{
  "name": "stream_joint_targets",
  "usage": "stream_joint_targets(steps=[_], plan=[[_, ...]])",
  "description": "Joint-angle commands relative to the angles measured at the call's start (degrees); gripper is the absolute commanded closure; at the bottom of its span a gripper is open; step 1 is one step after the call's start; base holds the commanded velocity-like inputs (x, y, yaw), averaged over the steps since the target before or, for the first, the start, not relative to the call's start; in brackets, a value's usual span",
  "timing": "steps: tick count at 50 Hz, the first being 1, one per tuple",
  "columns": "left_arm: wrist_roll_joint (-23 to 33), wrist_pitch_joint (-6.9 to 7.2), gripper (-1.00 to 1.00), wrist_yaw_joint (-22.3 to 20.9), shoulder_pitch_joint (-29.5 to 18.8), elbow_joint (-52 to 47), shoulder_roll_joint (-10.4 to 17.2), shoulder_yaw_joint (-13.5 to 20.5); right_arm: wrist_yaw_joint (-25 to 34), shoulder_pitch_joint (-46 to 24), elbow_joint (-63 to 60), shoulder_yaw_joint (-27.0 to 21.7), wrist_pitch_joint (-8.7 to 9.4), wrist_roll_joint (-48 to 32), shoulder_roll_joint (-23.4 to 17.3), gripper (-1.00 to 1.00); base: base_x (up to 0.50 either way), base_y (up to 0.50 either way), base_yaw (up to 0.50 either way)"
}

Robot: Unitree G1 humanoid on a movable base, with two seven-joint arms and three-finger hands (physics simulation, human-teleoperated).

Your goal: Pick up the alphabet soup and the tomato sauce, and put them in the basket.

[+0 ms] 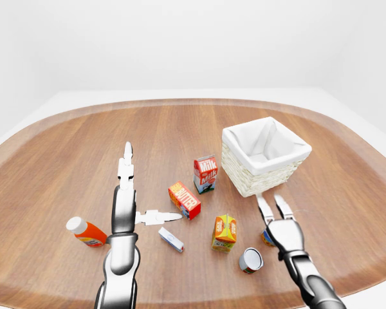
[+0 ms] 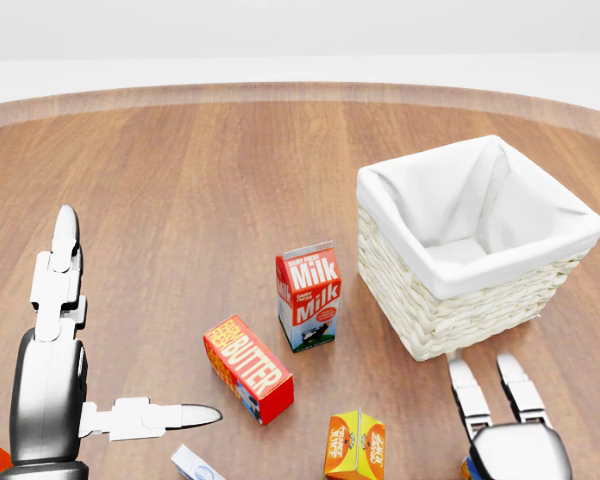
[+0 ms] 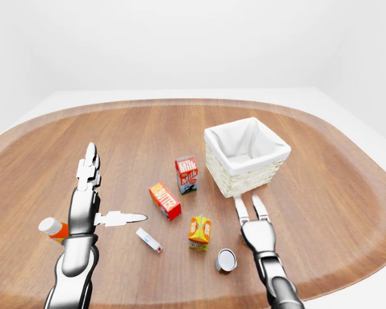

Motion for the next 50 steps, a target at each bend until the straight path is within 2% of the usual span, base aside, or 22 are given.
stream_joint_targets(steps=[1,13,23,24,25,26,39,50], plan=[[0.1,0.00,-1.00,0.0,0.1,-0.1,-0.1,0.0,0.0,-1.2,2.7,0.6,0.00,-0.2,-0.3,-1.00,0.00,0.00,0.00],[0.1,0.00,-1.00,0.0,0.1,-0.1,0.0,0.0,0.0,-3.3,7.8,1.8,0.00,-0.9,-0.4,-1.00,0.00,0.00,0.00],[0.1,0.00,-1.00,0.0,0.1,-0.1,0.0,0.0,0.0,-3.1,7.4,2.1,0.00,-0.4,-0.4,-1.00,0.00,0.00,0.00],[0.1,0.00,-1.00,0.0,0.1,-0.1,0.0,0.0,0.0,-2.6,6.5,1.9,0.00,0.1,-0.4,-0.50,0.00,0.00,0.00],[0.1,0.00,-1.00,0.0,0.1,-0.1,0.0,0.0,0.0,-2.5,6.4,1.9,0.00,0.1,-0.4,0.80,0.00,0.00,0.00],[0.1,0.00,-1.00,0.0,0.1,-0.1,0.0,0.0,0.0,-2.5,6.6,1.9,0.00,0.1,-0.3,1.00,0.00,0.00,0.00],[0.1,0.00,-1.00,0.0,0.1,-0.1,0.0,0.0,0.0,-2.6,7.0,2.2,0.00,0.1,-0.2,1.00,0.00,0.00,0.00],[0.1,0.00,-1.00,0.0,0.1,-0.1,-0.1,0.0,0.0,-0.3,0.5,0.5,0.00,2.2,-0.1,1.00,0.00,0.00,0.00]])
